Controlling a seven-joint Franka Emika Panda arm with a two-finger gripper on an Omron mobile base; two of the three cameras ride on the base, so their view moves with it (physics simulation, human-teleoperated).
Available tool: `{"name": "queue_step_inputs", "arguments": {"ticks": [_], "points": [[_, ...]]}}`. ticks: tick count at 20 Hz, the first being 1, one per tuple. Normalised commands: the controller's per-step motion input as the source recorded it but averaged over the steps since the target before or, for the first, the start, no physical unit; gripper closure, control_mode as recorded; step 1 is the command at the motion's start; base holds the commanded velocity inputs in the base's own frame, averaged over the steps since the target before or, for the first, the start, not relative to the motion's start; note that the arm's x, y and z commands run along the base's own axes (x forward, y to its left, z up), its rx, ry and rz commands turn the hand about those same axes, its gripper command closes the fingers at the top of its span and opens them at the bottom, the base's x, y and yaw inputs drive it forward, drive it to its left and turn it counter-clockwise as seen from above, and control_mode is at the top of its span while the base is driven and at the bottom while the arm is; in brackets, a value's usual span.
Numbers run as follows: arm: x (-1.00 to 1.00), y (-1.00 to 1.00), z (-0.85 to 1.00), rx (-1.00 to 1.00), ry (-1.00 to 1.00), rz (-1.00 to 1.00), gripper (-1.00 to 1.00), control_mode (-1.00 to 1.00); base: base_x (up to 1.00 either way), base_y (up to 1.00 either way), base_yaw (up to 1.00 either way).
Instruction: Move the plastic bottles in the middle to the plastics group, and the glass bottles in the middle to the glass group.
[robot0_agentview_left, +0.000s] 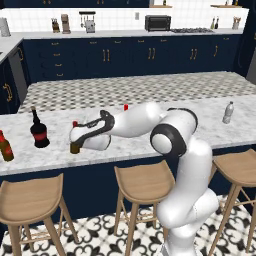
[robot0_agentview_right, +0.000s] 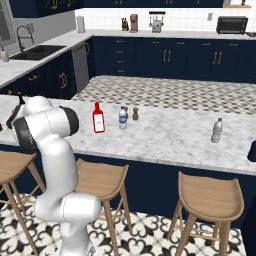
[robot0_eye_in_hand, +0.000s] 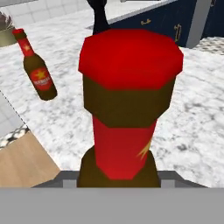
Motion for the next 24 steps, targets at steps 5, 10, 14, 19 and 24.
{"name": "queue_step_inputs", "arguments": {"ticks": [5, 10, 14, 19, 24], "points": [[0.24, 0.46, -0.09, 0.00, -0.09, 0.00, 1.00, -1.00, 0.00, 0.00, 0.00], [0.31, 0.42, -0.08, 0.00, 0.00, 0.00, 1.00, -1.00, 0.00, 0.00, 0.00], [0.33, 0.33, -0.04, 0.00, 0.00, 0.00, 1.00, -1.00, 0.00, 0.00, 0.00], [0.30, 0.39, -0.10, -0.01, 0.03, 0.00, 1.00, -1.00, 0.00, 0.00, 0.00], [0.23, 0.44, -0.17, -0.06, 0.07, 0.00, 1.00, -1.00, 0.00, 0.00, 0.00]]}}
